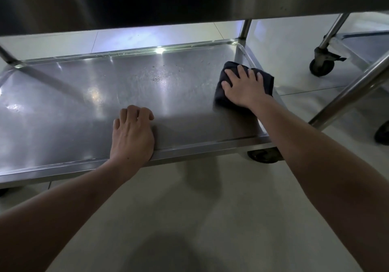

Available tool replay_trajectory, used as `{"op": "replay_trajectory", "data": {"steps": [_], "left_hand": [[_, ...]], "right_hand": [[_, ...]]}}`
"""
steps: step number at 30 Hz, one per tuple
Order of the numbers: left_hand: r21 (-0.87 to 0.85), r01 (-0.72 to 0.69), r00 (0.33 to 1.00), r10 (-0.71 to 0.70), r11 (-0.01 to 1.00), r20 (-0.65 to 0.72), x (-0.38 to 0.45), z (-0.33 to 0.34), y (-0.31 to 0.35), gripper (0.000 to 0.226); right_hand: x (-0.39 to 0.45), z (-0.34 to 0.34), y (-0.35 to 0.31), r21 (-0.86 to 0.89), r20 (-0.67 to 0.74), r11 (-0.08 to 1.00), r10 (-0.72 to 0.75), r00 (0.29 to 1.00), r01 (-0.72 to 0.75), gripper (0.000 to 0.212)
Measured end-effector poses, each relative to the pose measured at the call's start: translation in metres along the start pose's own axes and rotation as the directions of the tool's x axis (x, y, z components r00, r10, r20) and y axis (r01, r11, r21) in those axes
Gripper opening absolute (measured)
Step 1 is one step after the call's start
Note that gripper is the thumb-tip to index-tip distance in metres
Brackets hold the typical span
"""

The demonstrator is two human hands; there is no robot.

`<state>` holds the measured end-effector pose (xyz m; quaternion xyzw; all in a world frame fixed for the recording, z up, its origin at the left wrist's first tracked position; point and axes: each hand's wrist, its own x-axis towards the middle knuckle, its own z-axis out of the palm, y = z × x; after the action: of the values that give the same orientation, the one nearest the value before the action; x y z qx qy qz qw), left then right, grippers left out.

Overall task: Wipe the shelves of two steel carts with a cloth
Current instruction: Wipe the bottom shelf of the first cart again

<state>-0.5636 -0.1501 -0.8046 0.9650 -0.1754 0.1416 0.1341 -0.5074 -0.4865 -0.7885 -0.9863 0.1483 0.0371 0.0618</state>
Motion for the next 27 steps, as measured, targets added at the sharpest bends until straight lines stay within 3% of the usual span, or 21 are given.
{"op": "replay_trajectory", "data": {"steps": [5, 13, 27], "left_hand": [[-0.019, 0.012, 1.000, -0.012, 1.000, 0.003, 0.000, -0.001, 0.001, 0.031], [-0.033, 0.033, 0.999, -0.033, 0.999, -0.009, 0.000, 0.000, 0.000, 0.032], [-0.040, 0.015, 0.999, -0.016, 0.999, -0.042, -0.001, 0.001, -0.002, 0.027]], "right_hand": [[-0.001, -0.002, 0.005, 0.000, -0.002, 1.000, -0.011, 1.000, 0.011, 0.063], [-0.090, 0.016, 0.013, -0.045, -0.034, 0.998, 0.043, 0.998, -0.045, 0.065], [-0.009, -0.001, 0.012, -0.002, -0.013, 1.000, 0.018, 1.000, -0.018, 0.065]]}}
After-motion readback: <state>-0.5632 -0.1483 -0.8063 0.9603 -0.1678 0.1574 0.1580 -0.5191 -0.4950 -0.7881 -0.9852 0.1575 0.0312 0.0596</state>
